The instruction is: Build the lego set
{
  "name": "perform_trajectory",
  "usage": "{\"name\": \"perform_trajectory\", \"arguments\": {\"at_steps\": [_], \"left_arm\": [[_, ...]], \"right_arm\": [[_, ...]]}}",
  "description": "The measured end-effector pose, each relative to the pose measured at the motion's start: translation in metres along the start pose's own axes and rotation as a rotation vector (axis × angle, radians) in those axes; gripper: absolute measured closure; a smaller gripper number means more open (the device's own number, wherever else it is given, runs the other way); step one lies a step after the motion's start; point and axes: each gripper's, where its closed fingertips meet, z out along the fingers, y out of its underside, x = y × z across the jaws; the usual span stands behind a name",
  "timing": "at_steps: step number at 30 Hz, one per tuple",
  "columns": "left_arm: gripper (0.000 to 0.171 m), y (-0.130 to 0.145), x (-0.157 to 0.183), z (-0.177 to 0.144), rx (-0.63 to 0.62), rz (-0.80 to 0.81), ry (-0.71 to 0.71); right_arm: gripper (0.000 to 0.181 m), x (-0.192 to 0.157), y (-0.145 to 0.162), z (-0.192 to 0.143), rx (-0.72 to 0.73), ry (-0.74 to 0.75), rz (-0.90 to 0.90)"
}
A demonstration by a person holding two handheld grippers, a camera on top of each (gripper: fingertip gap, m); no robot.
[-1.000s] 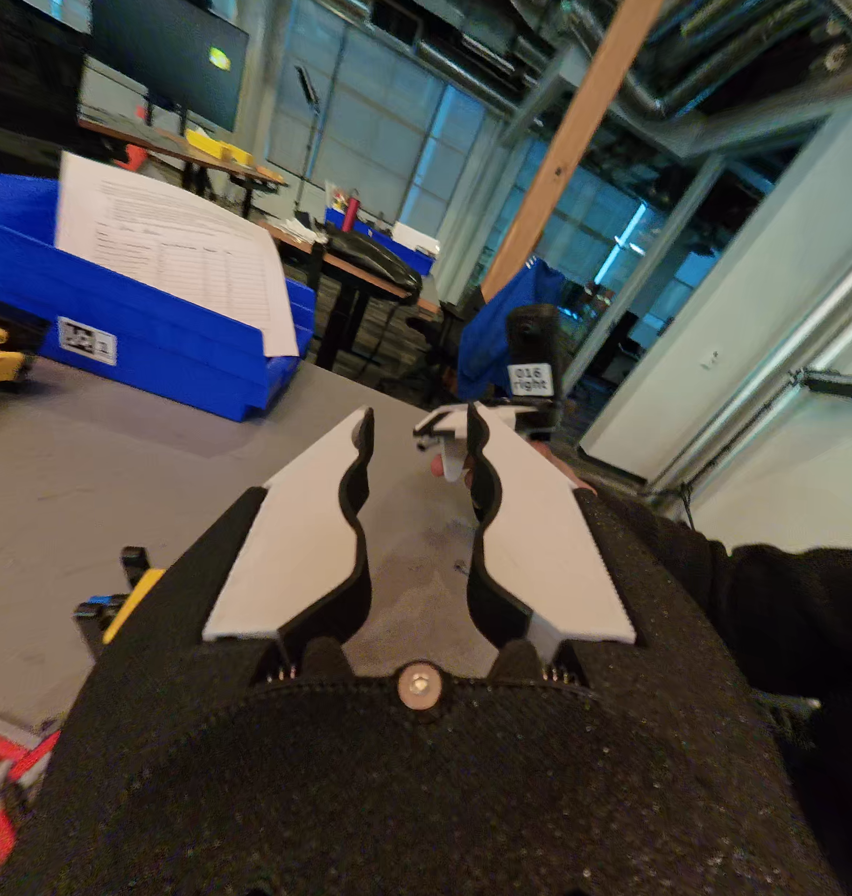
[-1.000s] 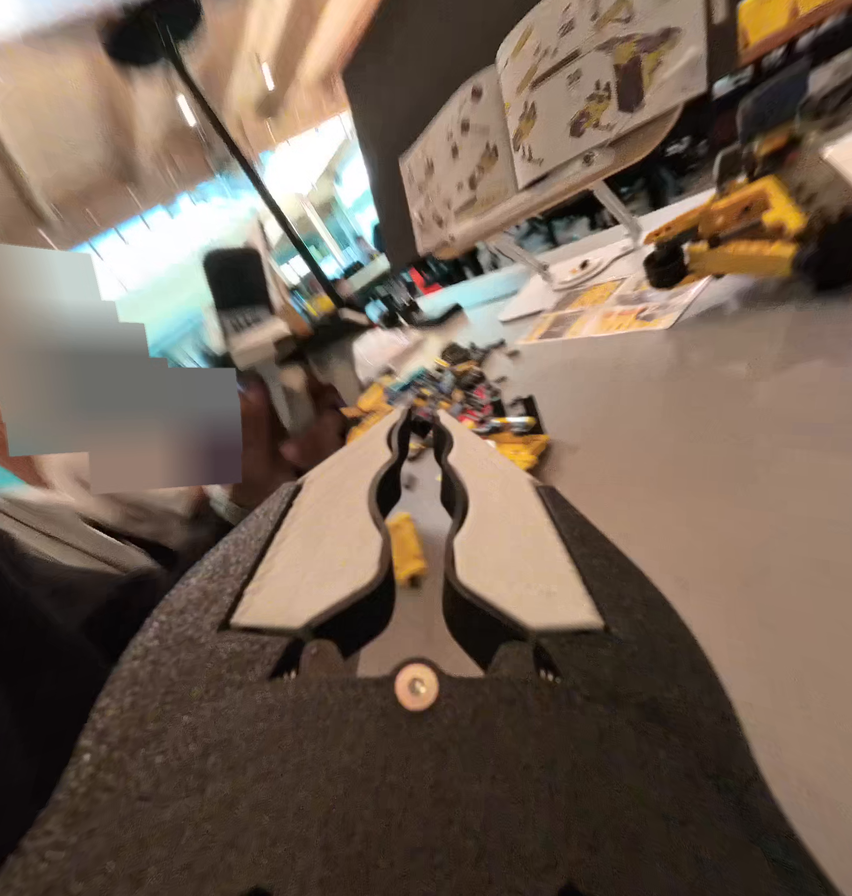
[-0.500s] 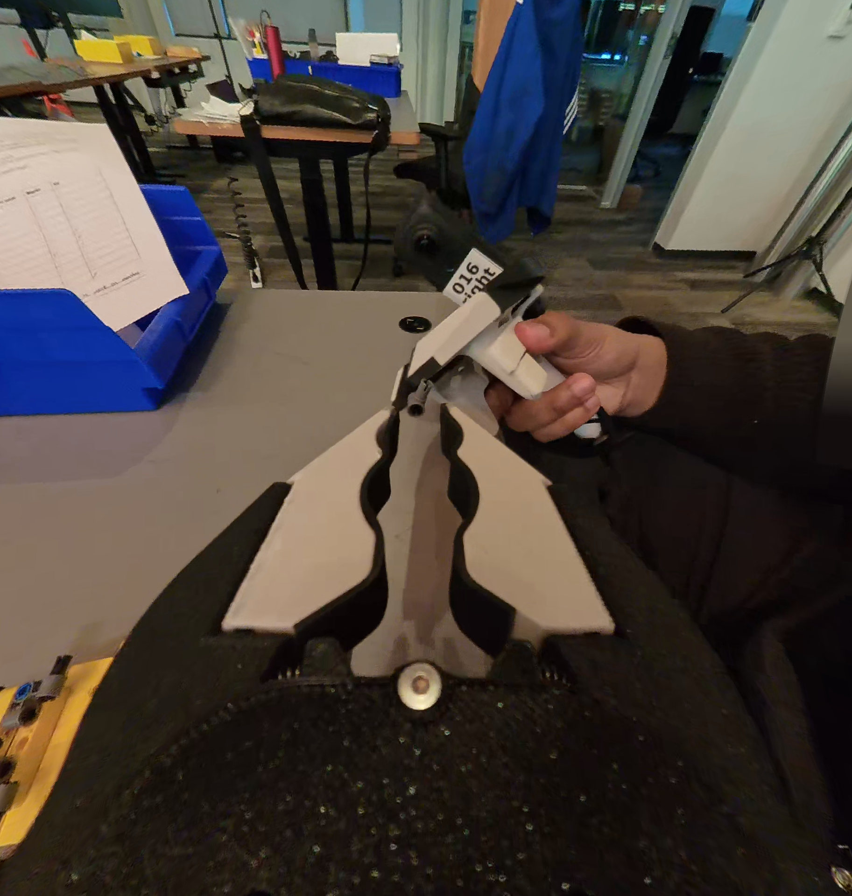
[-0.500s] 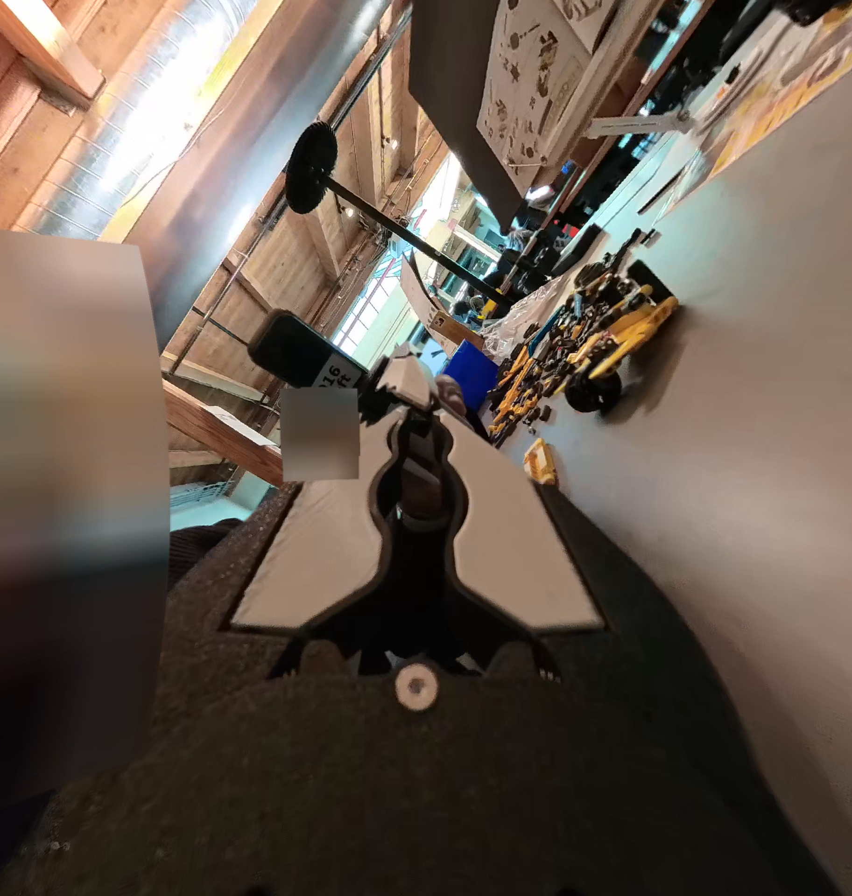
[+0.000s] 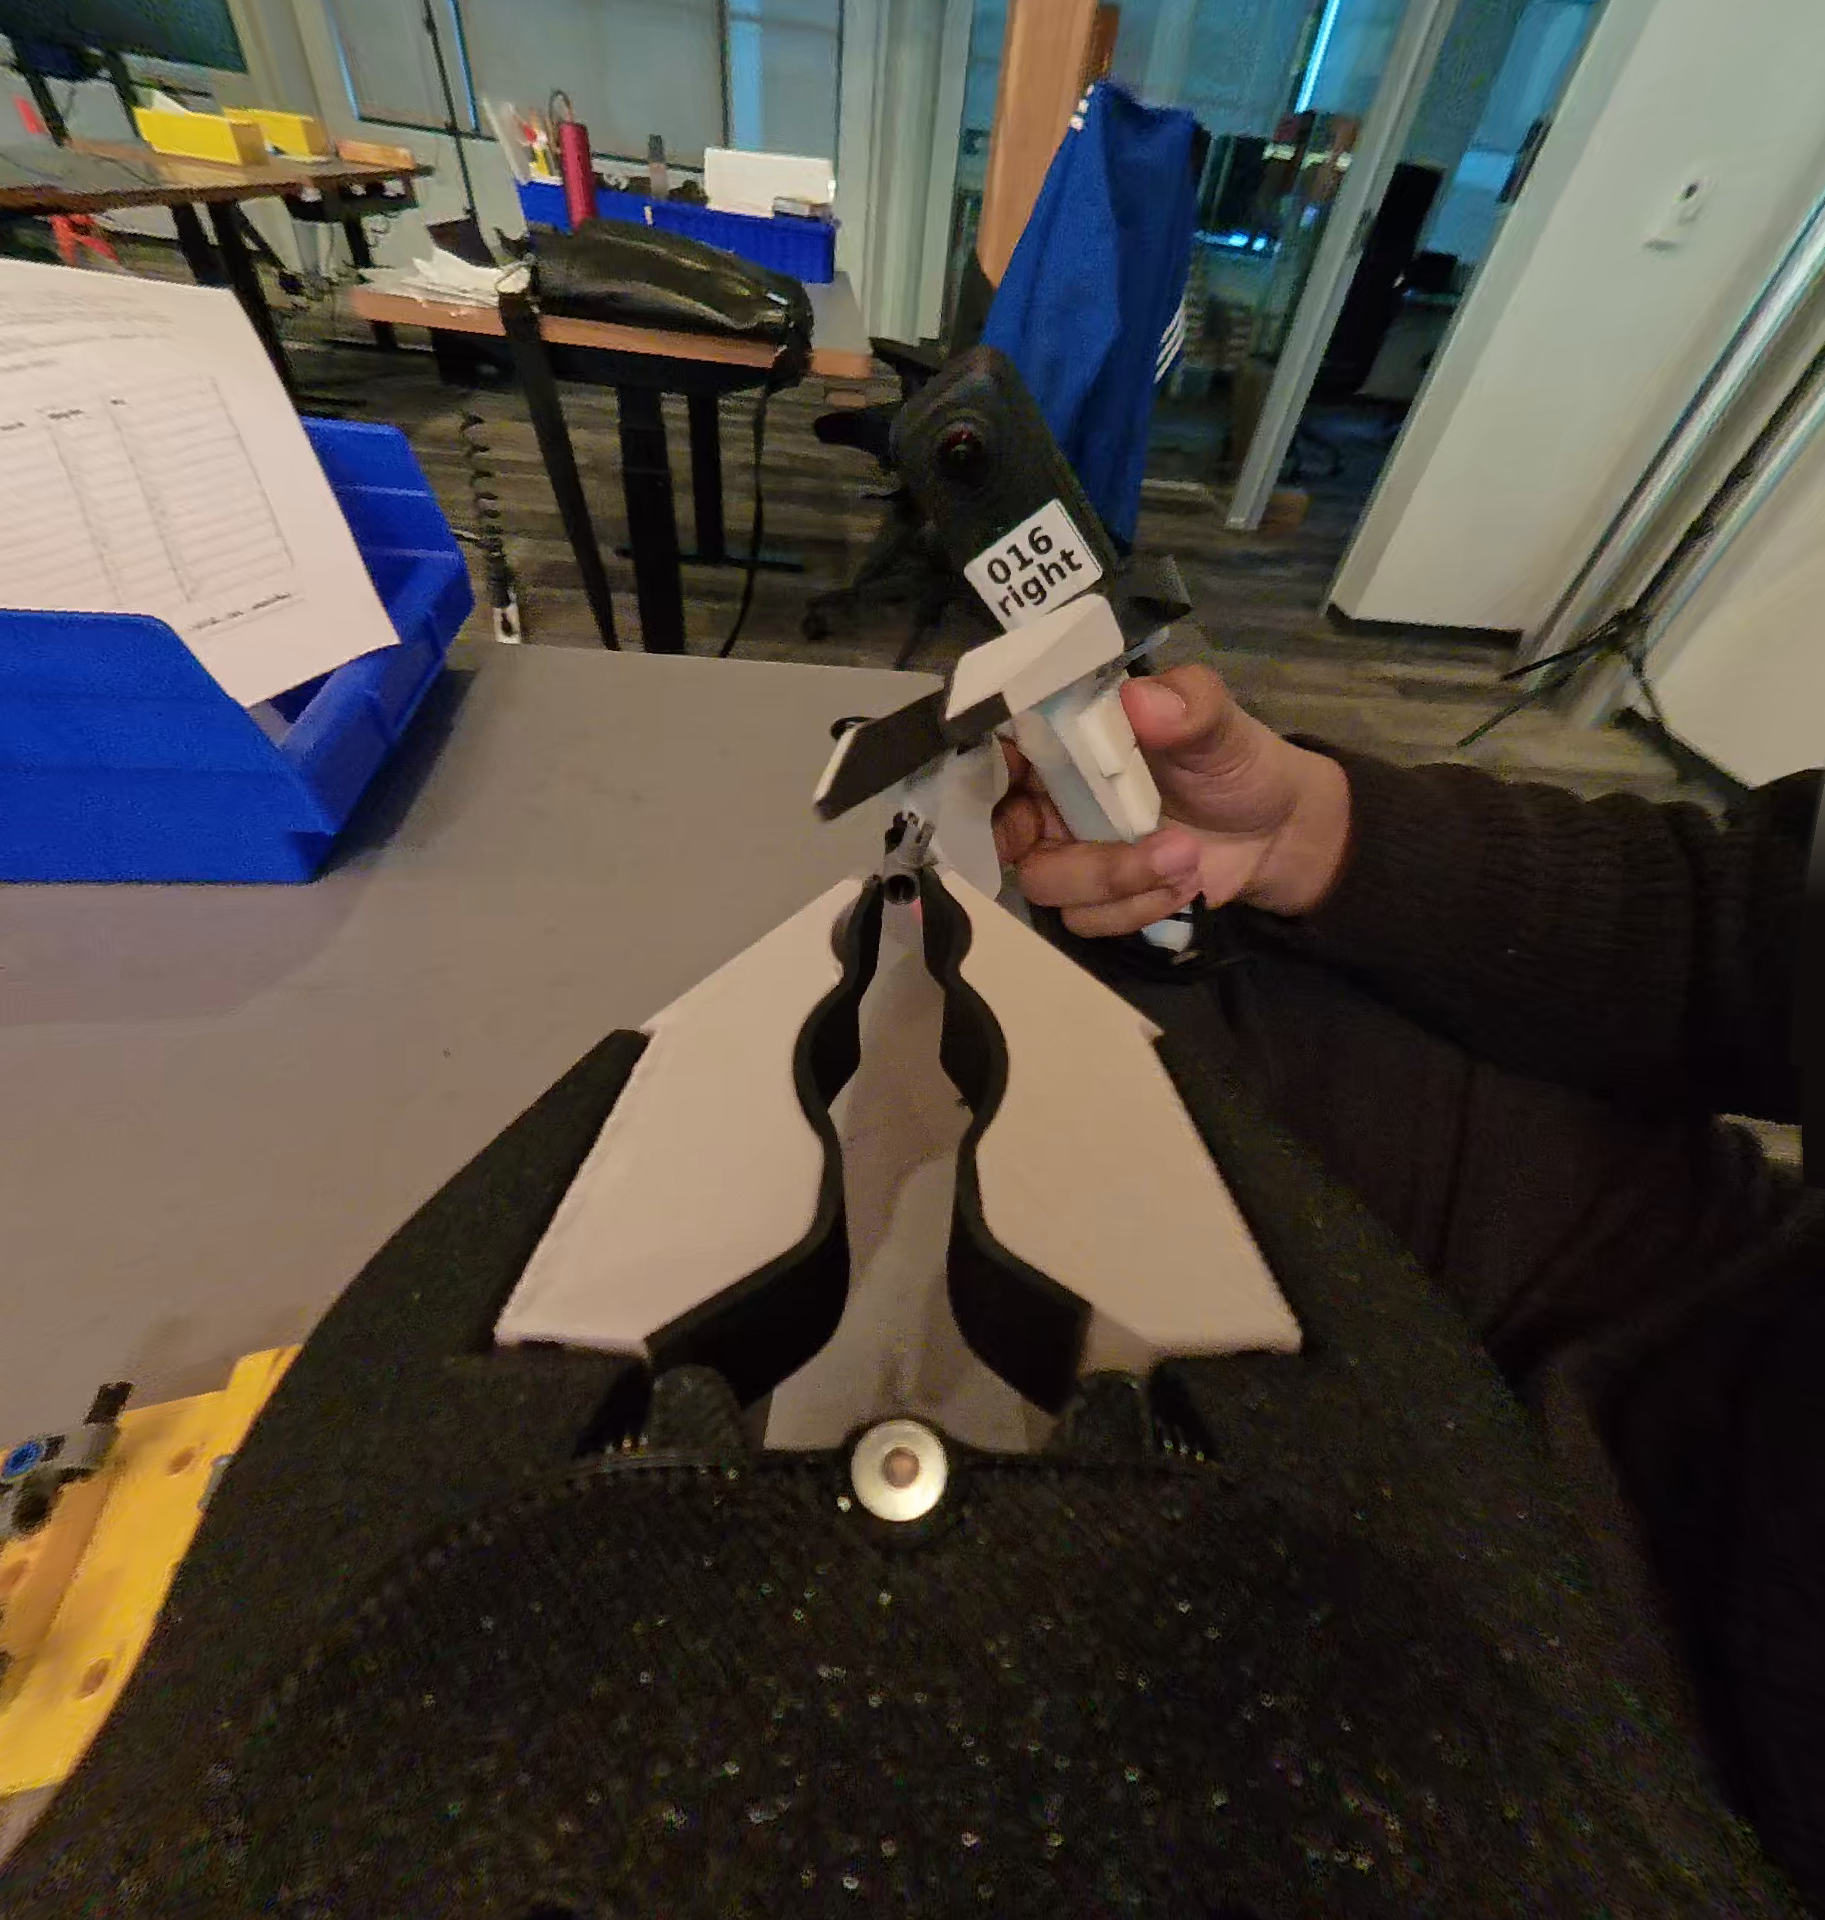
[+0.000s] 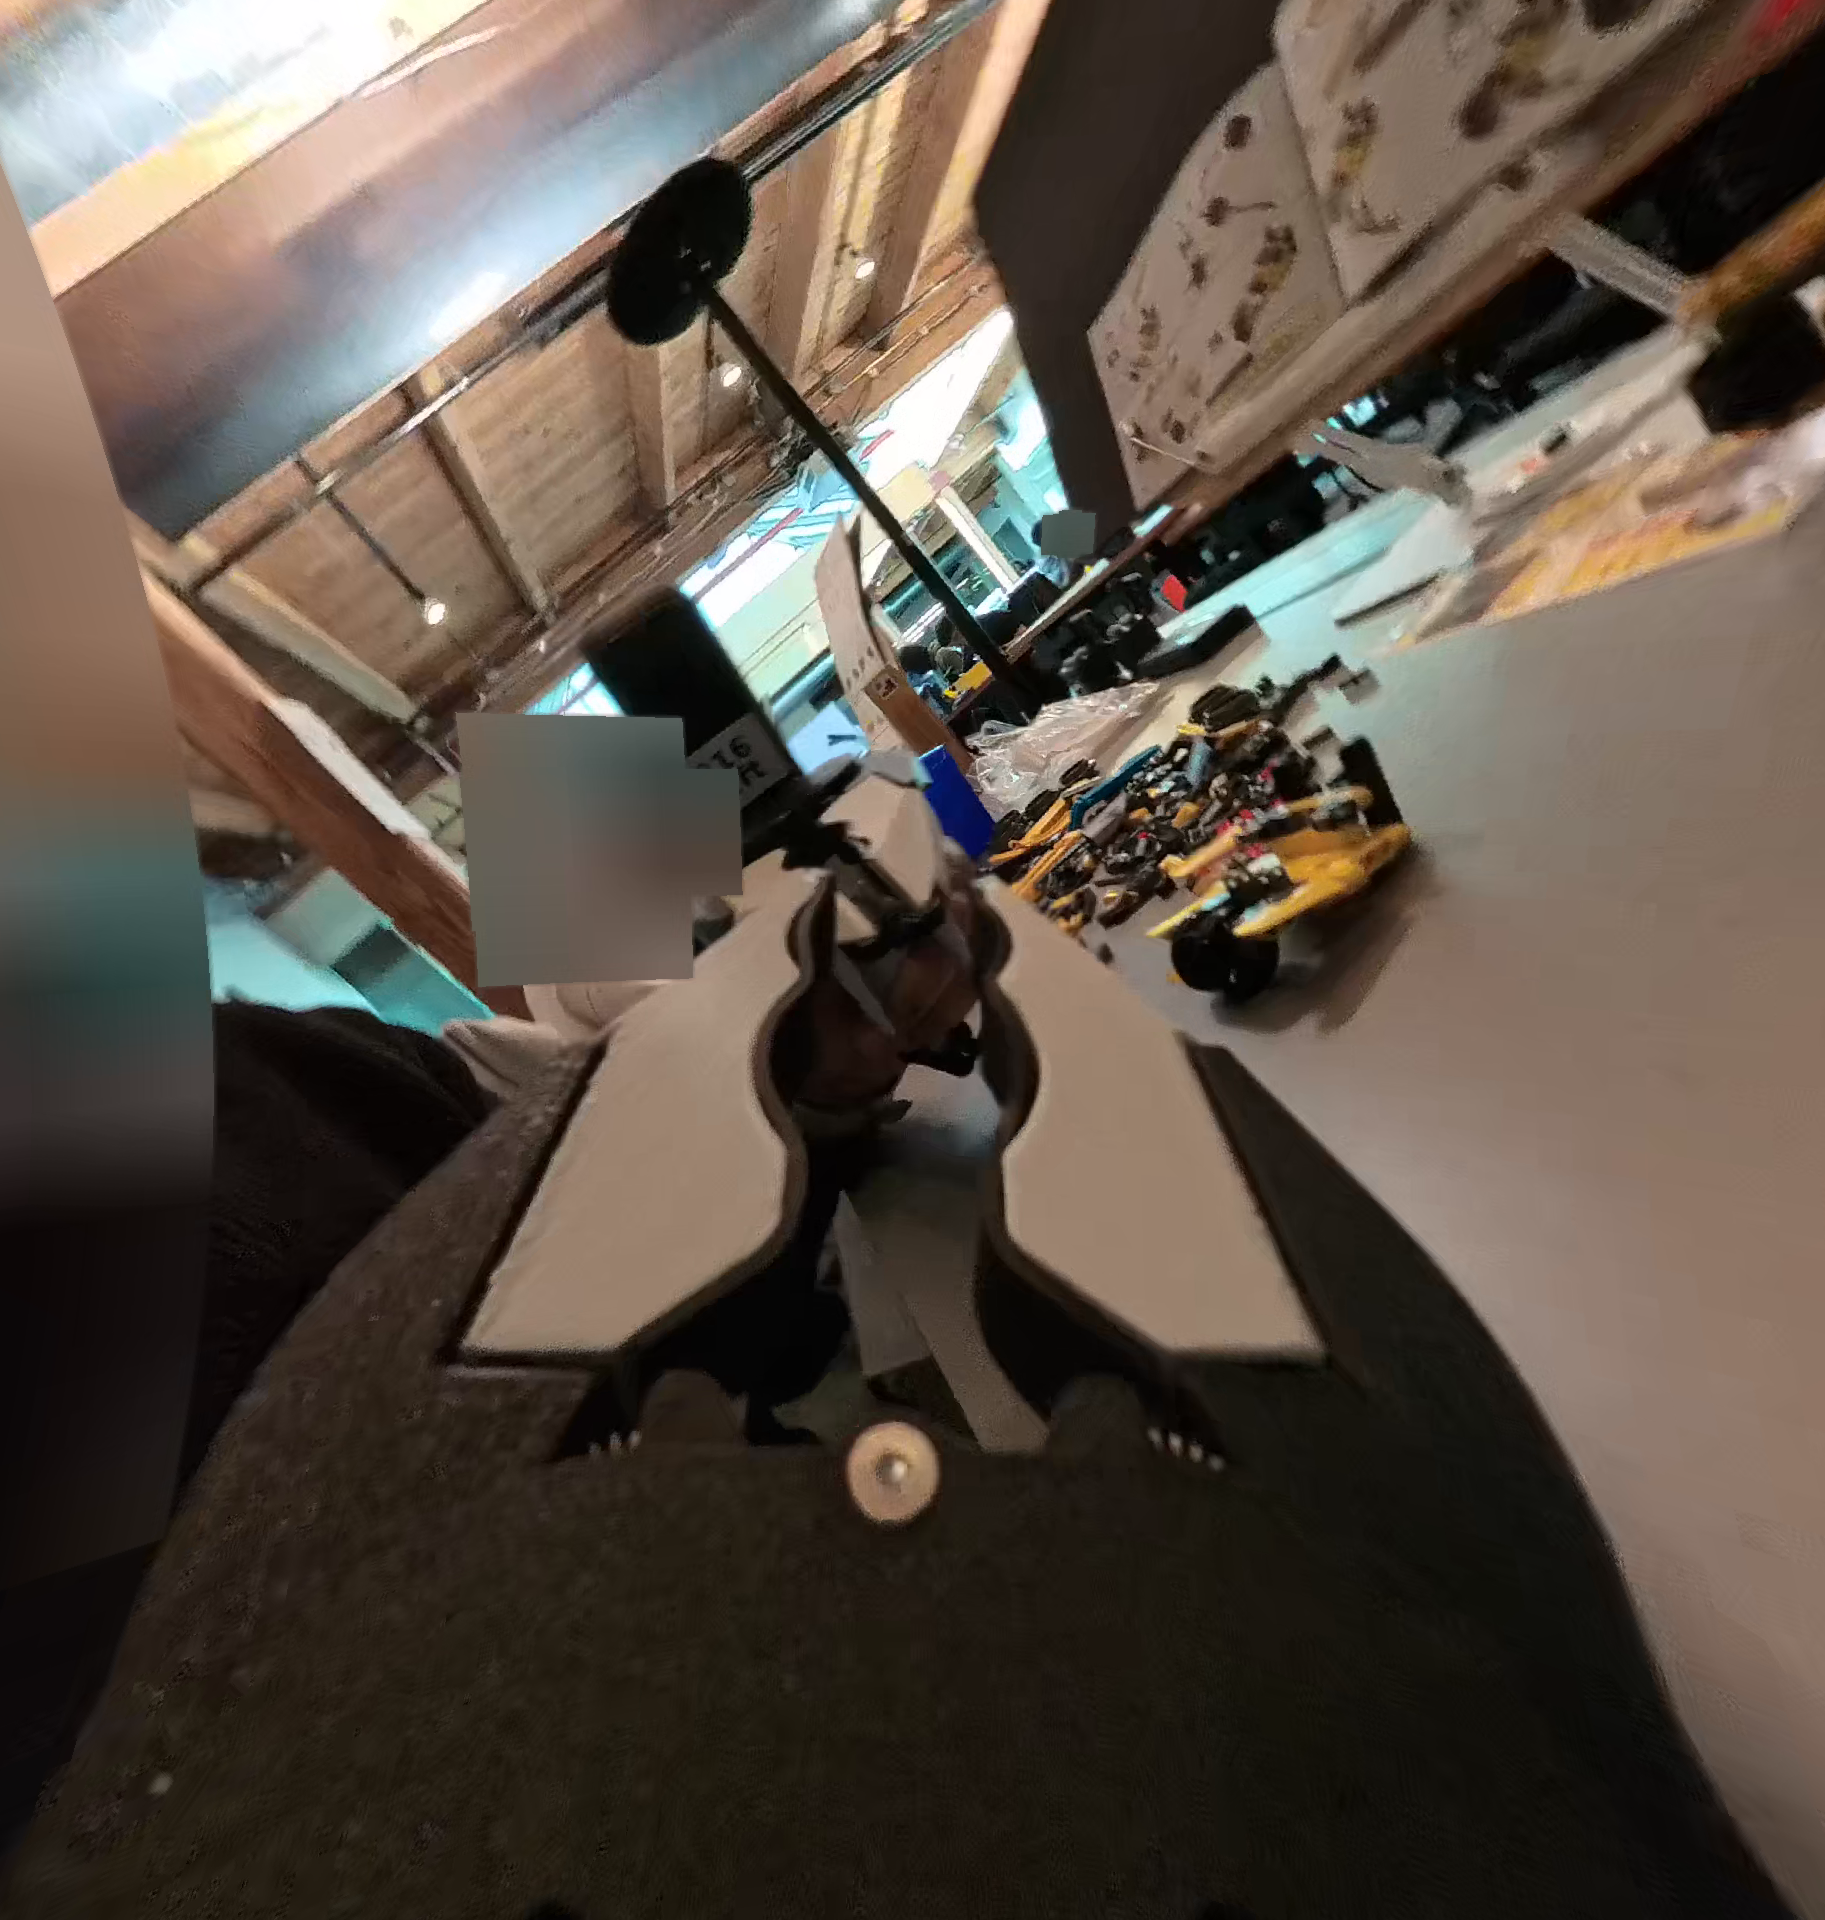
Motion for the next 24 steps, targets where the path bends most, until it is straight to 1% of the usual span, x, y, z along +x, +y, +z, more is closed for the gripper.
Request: {"name": "perform_trajectory", "arguments": {"at_steps": [1,2,5,7,9,12,14,17,20,24], "left_arm": [[0.167,0.000,0.001,-0.001,0.005,-0.017,0.018],[0.167,-0.001,0.002,-0.002,0.013,-0.033,0.035],[0.168,-0.005,0.007,-0.005,0.042,-0.076,0.087],[0.168,-0.007,0.009,-0.008,0.057,-0.112,0.126],[0.169,-0.009,0.012,-0.010,0.074,-0.149,0.166],[0.169,-0.009,0.014,-0.012,0.083,-0.177,0.192],[0.168,-0.010,0.017,-0.012,0.089,-0.181,0.218],[0.168,-0.009,0.018,-0.012,0.090,-0.190,0.224],[0.168,-0.009,0.020,-0.012,0.092,-0.197,0.236],[0.168,-0.009,0.021,-0.012,0.092,-0.214,0.255]], "right_arm": [[0.164,-0.007,0.000,0.000,-0.009,-0.021,-0.052],[0.167,-0.013,0.001,0.000,-0.022,-0.037,-0.103],[0.168,-0.019,0.010,0.003,-0.082,-0.034,-0.233],[0.170,-0.022,0.011,0.004,-0.086,-0.033,-0.291],[0.173,-0.024,0.011,0.005,-0.090,-0.039,-0.312],[0.172,-0.024,0.014,0.007,-0.109,-0.042,-0.321],[0.166,-0.019,0.015,0.008,-0.119,-0.014,-0.327],[0.166,-0.018,0.019,0.011,-0.137,-0.020,-0.340],[0.174,-0.021,0.021,0.013,-0.141,-0.038,-0.341],[0.176,-0.023,0.023,0.013,-0.151,-0.047,-0.369]]}}
